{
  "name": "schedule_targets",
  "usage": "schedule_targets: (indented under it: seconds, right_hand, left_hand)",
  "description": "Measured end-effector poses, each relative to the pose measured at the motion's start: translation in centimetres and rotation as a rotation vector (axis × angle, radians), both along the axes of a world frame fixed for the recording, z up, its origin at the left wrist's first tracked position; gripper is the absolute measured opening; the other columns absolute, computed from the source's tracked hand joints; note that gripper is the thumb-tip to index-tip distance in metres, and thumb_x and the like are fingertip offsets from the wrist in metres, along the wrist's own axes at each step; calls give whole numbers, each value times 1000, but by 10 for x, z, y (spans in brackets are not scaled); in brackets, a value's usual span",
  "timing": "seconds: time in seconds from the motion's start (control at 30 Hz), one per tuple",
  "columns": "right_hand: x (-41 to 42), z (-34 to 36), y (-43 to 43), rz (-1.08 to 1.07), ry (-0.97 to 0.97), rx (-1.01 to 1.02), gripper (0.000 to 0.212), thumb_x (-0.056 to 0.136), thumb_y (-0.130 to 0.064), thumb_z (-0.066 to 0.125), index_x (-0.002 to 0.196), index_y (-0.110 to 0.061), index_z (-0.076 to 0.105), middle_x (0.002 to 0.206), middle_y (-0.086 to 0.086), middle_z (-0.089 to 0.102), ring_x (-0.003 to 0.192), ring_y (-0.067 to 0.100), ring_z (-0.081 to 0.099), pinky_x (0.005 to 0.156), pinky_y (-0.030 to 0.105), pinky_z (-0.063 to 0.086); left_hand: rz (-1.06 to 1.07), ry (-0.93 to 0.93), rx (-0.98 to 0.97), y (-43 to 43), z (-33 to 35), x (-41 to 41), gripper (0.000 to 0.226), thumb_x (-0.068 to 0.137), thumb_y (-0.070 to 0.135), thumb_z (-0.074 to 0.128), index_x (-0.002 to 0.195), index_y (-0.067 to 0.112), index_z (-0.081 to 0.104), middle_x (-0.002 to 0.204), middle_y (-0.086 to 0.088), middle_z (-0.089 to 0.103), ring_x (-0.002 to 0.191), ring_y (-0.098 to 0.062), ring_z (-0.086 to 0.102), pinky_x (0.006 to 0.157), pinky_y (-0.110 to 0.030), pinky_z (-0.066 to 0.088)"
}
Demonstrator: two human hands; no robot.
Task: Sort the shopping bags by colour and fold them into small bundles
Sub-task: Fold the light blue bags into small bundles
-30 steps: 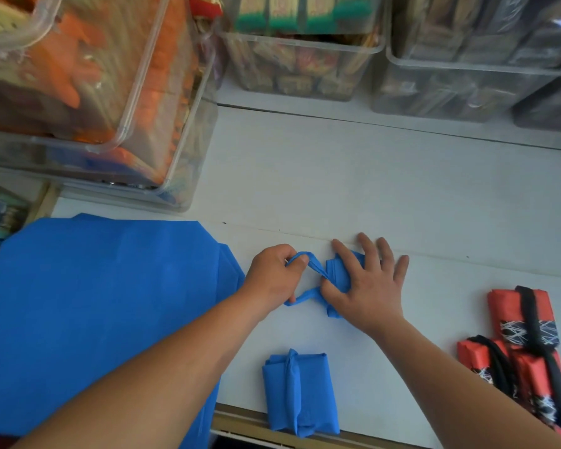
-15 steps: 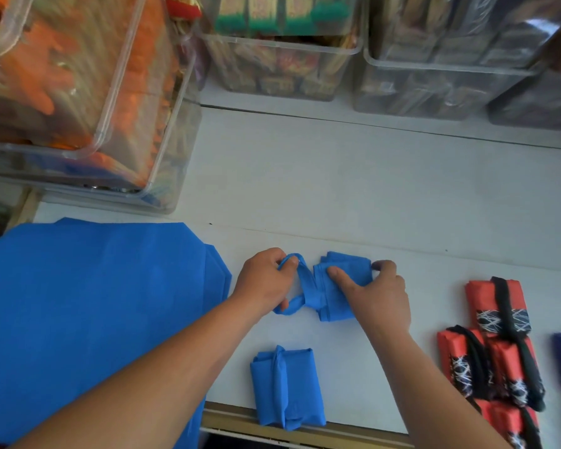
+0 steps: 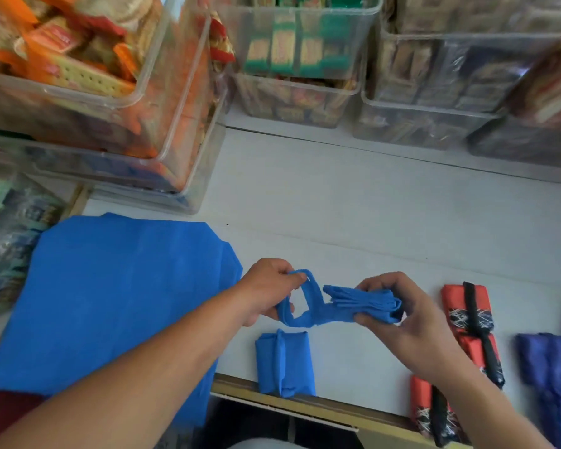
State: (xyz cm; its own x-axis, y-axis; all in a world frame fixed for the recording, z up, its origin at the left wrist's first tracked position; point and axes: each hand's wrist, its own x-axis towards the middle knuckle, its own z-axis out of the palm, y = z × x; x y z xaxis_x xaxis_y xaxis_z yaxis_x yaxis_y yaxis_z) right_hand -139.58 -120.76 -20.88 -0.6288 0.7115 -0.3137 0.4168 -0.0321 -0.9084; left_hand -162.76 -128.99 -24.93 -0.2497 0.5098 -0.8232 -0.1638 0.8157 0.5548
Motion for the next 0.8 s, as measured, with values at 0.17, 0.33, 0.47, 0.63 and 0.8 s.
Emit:
schedule_targets:
  seconds: [0.17, 0.33, 0.47, 0.63, 0.8]
  right_hand:
    - [28, 42, -10, 283, 7, 491, 30, 79, -35, 85, 103, -34, 66, 104, -17, 70, 89, 13, 69, 71, 34, 55]
    - [46, 74, -9, 261, 115, 813, 31, 77, -36, 89, 101, -26, 72, 94, -19, 68, 80, 4, 63, 69, 30, 51]
    - [60, 83, -5, 203, 96, 906, 32, 71, -25, 93, 94, -20, 72, 100, -14, 68, 77, 10, 64, 62, 33, 53]
    - [66, 89, -3, 227, 123, 783, 30, 75, -30, 87, 91, -28, 62, 137, -10, 60, 101, 3, 68, 65, 29, 58]
    - [64, 89, -4, 251, 163, 627, 27, 81, -41, 74, 94, -40, 51, 108, -18, 68, 93, 16, 65, 68, 43, 56]
  left_hand:
    - [-228, -4, 170, 8, 71, 40, 29, 99, 39, 63, 99, 9, 66, 82, -7, 56, 63, -21, 64, 62, -40, 63]
    - [-361, -47, 282, 2, 124, 71, 27, 105, 43, 49, 107, 21, 65, 95, -3, 65, 81, -17, 72, 69, -37, 63]
    - [-357, -50, 358, -5, 158, 90, 27, 108, 39, 43, 112, 27, 67, 111, -2, 72, 101, -22, 72, 81, -42, 63]
    - [-374, 102, 410, -11, 179, 108, 32, 108, 38, 41, 110, 34, 72, 117, 5, 60, 106, -16, 66, 90, -30, 58]
    - [-210, 110, 481, -24, 181, 111, 27, 101, 14, 59, 114, 31, 76, 109, 17, 73, 105, -8, 69, 101, -36, 55]
